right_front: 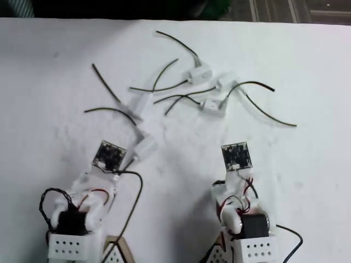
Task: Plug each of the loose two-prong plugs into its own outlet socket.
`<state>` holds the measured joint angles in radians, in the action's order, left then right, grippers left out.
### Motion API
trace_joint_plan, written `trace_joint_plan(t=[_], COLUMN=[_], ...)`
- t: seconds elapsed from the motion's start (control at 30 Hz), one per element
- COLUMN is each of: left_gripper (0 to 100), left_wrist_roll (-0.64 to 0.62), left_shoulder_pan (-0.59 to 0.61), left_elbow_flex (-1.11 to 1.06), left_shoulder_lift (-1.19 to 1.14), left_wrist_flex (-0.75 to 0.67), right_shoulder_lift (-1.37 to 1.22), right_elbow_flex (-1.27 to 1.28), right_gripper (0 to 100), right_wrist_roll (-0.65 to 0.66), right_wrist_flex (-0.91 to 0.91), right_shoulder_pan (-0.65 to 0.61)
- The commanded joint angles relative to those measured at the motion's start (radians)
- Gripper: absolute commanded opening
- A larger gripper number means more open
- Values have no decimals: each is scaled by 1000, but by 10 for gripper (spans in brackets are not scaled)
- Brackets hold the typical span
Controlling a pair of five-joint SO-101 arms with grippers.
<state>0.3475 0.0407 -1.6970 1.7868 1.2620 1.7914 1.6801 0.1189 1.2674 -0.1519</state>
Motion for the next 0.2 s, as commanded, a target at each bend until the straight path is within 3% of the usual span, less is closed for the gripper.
trace_joint_plan(t=[0.0, 0.17], left_gripper=[25, 25], left_wrist_roll=[8, 8], left_shoulder_pan=[-5, -5], left_elbow_flex=[2, 2], left_shoulder_lift=[2, 2], left_wrist_flex=[6, 6], right_shoulder_lift=[8, 8], right_elbow_flex=[11, 11], right_gripper=[20, 20], right_wrist_roll=[2, 2], right_wrist_flex=[4, 4], right_shoulder_pan=[15, 15])
